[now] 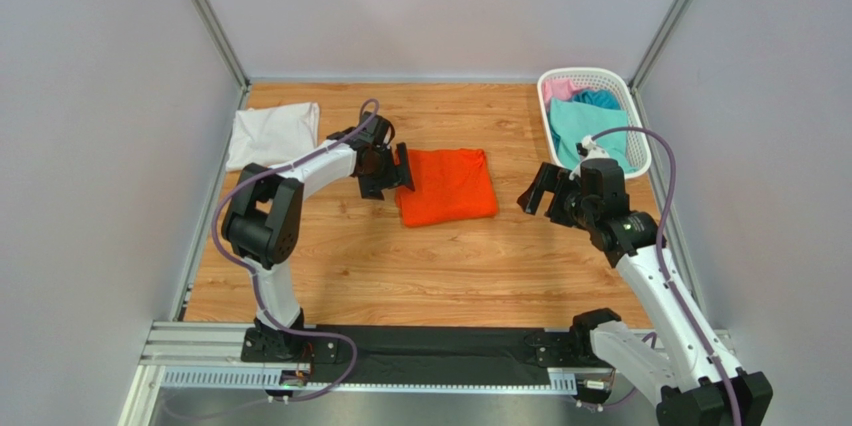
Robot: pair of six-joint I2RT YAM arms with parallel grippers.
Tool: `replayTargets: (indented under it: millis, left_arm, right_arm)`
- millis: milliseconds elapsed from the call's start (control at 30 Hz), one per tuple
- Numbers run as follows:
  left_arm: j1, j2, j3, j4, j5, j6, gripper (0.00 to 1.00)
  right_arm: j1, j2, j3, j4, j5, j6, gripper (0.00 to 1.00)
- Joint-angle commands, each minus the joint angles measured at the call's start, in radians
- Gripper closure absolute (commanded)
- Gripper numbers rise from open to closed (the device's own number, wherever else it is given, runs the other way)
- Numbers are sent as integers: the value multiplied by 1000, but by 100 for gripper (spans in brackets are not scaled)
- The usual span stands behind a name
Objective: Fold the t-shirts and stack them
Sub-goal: Neatly place the folded tshirt to the corner
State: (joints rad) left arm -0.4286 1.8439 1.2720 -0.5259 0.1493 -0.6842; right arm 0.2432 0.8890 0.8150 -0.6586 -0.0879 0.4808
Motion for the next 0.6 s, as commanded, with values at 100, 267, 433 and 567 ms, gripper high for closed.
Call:
replayTargets:
  millis: [100,267,433,567]
  left_arm:
    - [-18,86,75,29,-8,-15,18]
    - [-38,146,102,23,-16,-17,27]
    - [-67,219,174,-35,-71,-11,44]
    - [-79,276,257,-98,-123,14,62]
  right_arm:
    - [-2,-53,-10,-65,45,-56,0]
    - [-4,-74,-22,-81,40,-76,0]
    - [-2,-73,-33,-84,73,-90,0]
    - [-4,-64,-31,-81,68,-93,0]
